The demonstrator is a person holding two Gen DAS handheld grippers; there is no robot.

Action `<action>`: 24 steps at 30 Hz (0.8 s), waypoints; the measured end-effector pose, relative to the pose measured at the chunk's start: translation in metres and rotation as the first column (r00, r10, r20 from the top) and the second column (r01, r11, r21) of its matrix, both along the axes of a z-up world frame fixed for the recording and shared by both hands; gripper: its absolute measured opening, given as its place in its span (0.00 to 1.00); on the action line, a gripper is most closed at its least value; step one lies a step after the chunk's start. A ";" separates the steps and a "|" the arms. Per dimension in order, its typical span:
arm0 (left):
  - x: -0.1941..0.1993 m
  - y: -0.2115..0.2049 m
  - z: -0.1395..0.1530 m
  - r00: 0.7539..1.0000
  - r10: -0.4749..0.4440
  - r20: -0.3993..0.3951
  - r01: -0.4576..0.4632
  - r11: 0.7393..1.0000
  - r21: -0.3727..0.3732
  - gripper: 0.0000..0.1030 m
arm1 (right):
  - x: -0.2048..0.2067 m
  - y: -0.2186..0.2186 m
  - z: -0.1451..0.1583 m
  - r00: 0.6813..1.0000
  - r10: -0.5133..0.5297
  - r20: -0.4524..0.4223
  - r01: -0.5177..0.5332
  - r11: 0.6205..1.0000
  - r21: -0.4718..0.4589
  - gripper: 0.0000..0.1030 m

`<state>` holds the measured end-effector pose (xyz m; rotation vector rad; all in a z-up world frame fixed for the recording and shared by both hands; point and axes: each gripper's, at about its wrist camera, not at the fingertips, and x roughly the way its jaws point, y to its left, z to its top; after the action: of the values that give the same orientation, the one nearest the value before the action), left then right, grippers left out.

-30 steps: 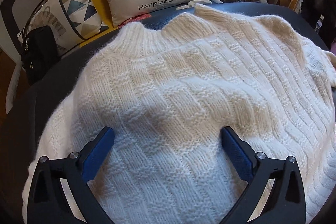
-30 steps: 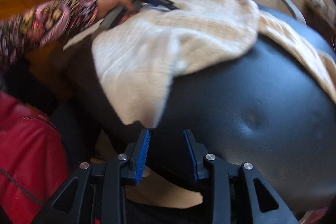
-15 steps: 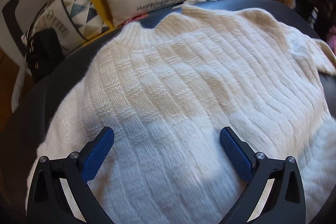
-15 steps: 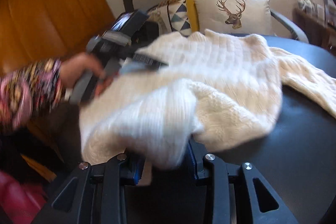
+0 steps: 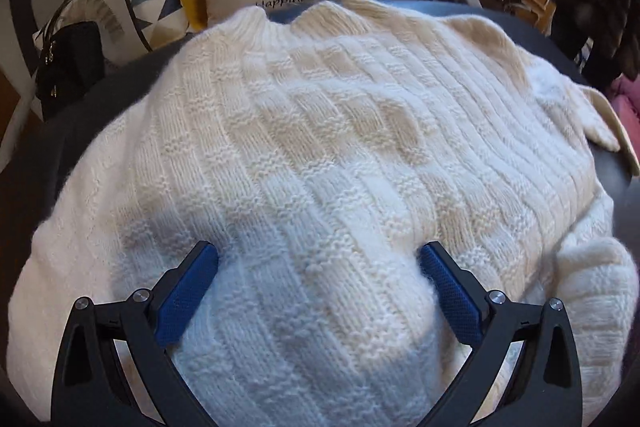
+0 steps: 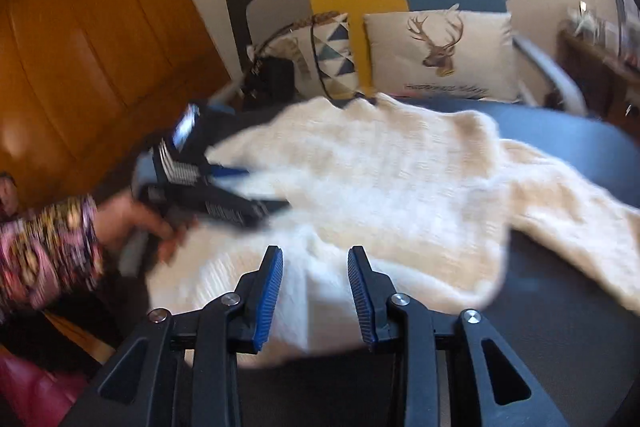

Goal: Fold clothes

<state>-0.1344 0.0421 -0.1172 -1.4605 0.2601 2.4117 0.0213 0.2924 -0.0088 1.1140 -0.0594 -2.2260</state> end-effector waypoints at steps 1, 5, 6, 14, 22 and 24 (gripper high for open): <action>0.000 0.001 -0.001 1.000 -0.007 -0.006 0.007 1.000 -0.006 1.00 | 0.009 0.002 -0.001 1.000 0.014 0.002 -0.015 0.999 0.038 0.33; 0.002 -0.001 -0.002 1.000 -0.008 -0.009 0.008 1.000 -0.006 1.00 | 0.031 -0.013 -0.032 0.998 0.044 0.054 -0.051 0.989 0.140 0.33; 0.003 -0.002 -0.002 1.000 -0.007 -0.008 0.007 1.000 -0.006 1.00 | 0.032 -0.017 -0.039 0.997 0.042 0.060 -0.050 0.987 0.151 0.33; 0.021 0.004 0.017 1.000 0.008 -0.016 -0.008 1.000 0.000 1.00 | 0.011 -0.045 -0.047 1.000 -0.014 0.012 0.014 0.999 0.038 0.16; 0.055 -0.012 0.045 0.993 0.046 -0.111 -0.043 0.999 0.026 1.00 | 0.006 -0.038 -0.040 0.997 -0.078 0.017 0.077 0.997 0.027 0.03; 0.063 -0.019 0.047 0.990 0.055 -0.133 -0.056 0.998 -0.004 1.00 | 0.014 -0.027 -0.028 0.995 -0.100 -0.005 0.100 0.995 0.003 0.03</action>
<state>-0.0715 0.0236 -0.0704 -1.3286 0.2624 2.5594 0.0353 0.2652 -0.0367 1.1297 -0.1116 -2.3176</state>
